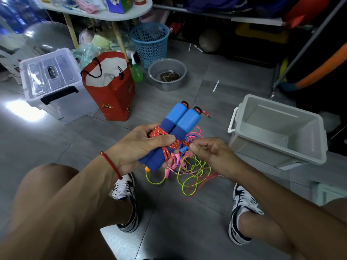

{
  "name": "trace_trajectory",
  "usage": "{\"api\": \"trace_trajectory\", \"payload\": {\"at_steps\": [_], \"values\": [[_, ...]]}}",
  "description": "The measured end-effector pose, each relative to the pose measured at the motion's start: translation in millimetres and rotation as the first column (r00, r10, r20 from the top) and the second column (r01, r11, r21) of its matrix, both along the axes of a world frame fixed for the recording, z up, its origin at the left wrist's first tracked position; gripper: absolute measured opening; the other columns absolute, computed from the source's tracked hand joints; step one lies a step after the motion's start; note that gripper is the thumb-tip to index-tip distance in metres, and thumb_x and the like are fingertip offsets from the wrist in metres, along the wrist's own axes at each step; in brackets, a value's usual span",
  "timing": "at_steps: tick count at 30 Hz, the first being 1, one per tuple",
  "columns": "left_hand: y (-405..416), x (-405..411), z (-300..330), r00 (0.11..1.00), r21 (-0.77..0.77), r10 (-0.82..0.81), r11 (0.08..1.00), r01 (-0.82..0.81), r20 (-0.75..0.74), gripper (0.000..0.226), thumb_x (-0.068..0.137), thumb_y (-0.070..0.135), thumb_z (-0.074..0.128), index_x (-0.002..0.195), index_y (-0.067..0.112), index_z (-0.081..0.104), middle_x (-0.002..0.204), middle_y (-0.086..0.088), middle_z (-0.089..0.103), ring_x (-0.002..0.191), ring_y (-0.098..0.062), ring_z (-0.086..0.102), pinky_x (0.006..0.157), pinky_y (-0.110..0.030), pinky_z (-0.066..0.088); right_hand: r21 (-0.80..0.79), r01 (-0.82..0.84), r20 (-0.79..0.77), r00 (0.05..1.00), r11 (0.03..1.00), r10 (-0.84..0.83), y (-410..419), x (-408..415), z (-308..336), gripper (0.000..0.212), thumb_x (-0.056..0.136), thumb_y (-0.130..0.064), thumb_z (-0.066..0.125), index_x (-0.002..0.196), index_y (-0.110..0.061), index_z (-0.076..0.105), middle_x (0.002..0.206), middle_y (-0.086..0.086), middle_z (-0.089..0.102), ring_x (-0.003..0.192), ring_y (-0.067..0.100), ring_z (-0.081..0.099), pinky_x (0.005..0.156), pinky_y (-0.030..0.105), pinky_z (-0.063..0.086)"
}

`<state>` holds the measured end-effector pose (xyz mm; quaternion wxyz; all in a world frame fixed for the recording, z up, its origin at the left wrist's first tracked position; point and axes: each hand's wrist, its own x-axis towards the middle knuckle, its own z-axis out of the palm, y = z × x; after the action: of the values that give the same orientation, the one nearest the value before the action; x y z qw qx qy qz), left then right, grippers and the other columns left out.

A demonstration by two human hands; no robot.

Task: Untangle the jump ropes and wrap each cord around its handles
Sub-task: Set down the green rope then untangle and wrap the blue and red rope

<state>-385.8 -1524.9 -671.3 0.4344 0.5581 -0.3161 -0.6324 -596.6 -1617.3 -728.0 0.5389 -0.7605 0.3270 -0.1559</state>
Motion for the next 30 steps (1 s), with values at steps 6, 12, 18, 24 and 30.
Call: {"api": "trace_trajectory", "payload": {"at_steps": [6,12,18,24,30], "values": [[-3,4,-3,0.995,0.046,0.069,0.996,-0.072,0.074,0.045,0.079,0.016,0.073,0.120,0.000,0.063,0.094,-0.025,0.069,0.062,-0.027,0.064,0.054,-0.033,0.057,-0.075,-0.024,-0.098,0.995,0.997,0.016,14,5,10,0.040,0.105,-0.034,0.047,0.069,-0.024,0.061,0.057,-0.012,0.049,0.056,0.003,0.042,0.058,0.026,0.037],[-6,3,-17,0.962,0.038,-0.005,0.999,-0.006,0.272,0.031,0.084,0.013,0.077,0.110,0.000,0.066,0.093,-0.030,0.070,0.069,-0.033,0.065,0.059,-0.039,0.060,-0.325,-0.093,-0.315,0.949,0.941,-0.015,22,5,19,0.032,0.094,-0.036,0.055,0.064,-0.025,0.048,0.055,-0.005,0.046,0.058,0.016,0.047,0.059,0.038,0.044],[-13,4,-40,0.669,0.058,-0.071,0.997,0.042,0.740,0.026,0.076,0.029,0.084,0.090,0.013,0.069,0.080,-0.011,0.074,0.072,-0.028,0.071,0.071,-0.041,0.061,-0.662,-0.577,-0.699,0.706,0.479,-0.115,36,-2,43,0.017,0.096,-0.019,0.047,0.112,-0.019,0.054,0.098,0.004,0.069,0.090,0.034,0.067,0.050,0.032,0.020],[-6,-21,-48,0.441,0.137,-0.314,0.912,0.387,0.841,0.034,0.075,0.041,0.084,0.096,0.030,0.059,0.076,0.014,0.060,0.070,-0.005,0.059,0.059,-0.009,0.037,-0.656,-0.706,-0.748,0.654,0.265,-0.110,25,-1,60,0.022,0.077,-0.026,0.078,0.078,-0.024,0.056,0.065,-0.002,0.063,0.055,0.025,0.062,0.047,0.029,0.005],[-1,-35,-48,0.318,0.098,-0.348,0.794,0.599,0.882,0.042,0.075,0.052,0.080,0.104,0.028,0.061,0.074,0.021,0.049,0.072,-0.006,0.047,0.066,-0.015,0.036,-0.671,-0.646,-0.681,0.731,0.365,0.041,12,2,57,0.030,0.101,-0.049,0.039,0.110,-0.028,0.058,0.101,-0.002,0.067,0.094,0.028,0.065,0.060,0.033,0.035]]}}
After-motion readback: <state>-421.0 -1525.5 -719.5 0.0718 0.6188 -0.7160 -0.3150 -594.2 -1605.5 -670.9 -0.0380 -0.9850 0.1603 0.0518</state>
